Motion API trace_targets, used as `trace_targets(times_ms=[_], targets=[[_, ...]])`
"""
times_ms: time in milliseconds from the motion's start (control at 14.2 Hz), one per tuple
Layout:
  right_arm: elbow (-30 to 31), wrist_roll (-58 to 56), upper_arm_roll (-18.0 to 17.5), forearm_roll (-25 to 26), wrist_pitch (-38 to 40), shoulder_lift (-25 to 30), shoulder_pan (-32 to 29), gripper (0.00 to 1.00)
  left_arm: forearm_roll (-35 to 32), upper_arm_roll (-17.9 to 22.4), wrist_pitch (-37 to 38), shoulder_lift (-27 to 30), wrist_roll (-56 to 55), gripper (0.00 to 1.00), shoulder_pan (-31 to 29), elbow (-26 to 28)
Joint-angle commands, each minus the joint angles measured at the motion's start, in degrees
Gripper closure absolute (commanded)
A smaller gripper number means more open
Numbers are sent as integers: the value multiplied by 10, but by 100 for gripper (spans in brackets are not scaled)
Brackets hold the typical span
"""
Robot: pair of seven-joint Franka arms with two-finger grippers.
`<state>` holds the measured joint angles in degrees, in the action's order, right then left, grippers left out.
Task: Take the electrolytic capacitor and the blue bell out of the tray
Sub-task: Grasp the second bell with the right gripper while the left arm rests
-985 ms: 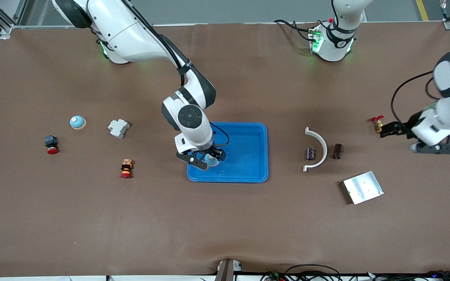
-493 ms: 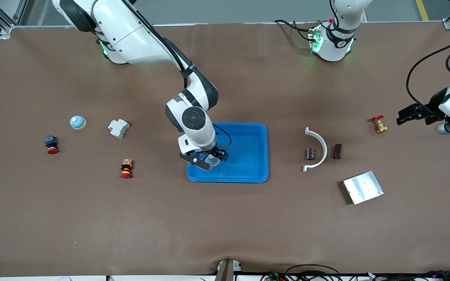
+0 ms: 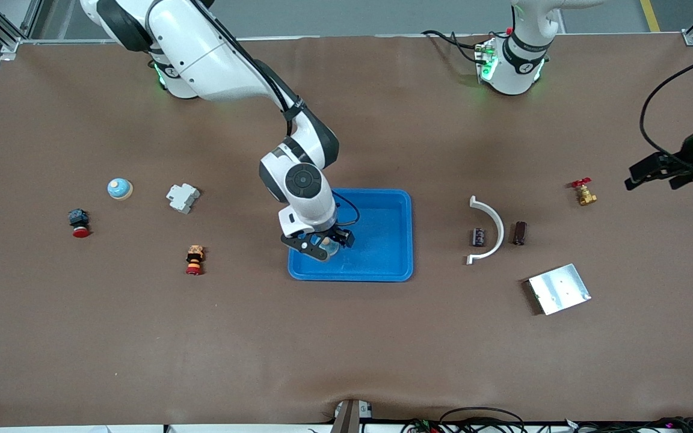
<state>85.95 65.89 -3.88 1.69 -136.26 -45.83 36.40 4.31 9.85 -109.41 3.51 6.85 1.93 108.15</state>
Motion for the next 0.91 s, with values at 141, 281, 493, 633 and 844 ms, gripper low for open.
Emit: trace_targets(times_ms=[141, 281, 493, 633, 844], targets=[[-21, 16, 10, 39, 0, -15, 11, 0, 1, -18, 47, -106, -14, 0, 4, -192], [-21, 16, 10, 50, 1, -15, 10, 0, -2, -40, 53, -127, -64, 0, -1, -218], [-21, 15, 10, 51, 1, -16, 10, 0, -2, -62, 76, -122, -75, 0, -9, -215], [-22, 14, 10, 53, 1, -16, 9, 0, -2, -76, 85, -115, -79, 0, -16, -216], [-22, 14, 10, 67, 1, -17, 7, 26, -9, -76, 89, -107, -92, 0, -15, -218]])
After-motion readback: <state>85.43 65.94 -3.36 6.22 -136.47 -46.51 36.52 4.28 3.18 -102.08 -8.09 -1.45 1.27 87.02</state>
